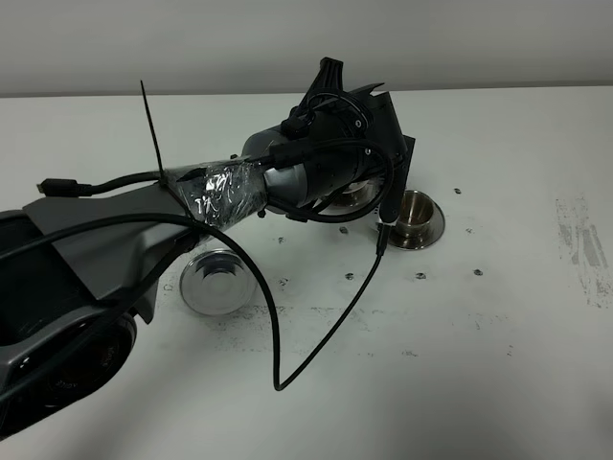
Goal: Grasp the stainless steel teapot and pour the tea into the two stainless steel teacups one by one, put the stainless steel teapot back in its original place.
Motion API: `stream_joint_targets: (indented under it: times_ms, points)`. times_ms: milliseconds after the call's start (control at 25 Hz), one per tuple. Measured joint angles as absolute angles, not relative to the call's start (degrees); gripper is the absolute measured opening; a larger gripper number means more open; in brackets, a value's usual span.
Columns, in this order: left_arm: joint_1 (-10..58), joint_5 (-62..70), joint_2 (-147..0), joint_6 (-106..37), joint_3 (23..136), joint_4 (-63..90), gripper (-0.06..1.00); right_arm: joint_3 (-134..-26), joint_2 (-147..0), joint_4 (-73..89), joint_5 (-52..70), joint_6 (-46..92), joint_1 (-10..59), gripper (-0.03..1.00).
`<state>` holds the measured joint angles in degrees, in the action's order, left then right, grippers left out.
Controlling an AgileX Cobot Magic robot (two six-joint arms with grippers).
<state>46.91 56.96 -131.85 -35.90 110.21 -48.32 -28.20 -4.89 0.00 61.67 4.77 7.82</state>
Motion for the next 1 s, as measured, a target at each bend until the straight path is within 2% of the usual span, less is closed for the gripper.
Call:
stream_joint_targets:
  times_ms: [1000]
  points:
    - [47.59,56.92,-131.85,-37.56,110.21,-49.97,0.17,-28.20,-4.89,0.34,61.67,4.77,7.82,0.59]
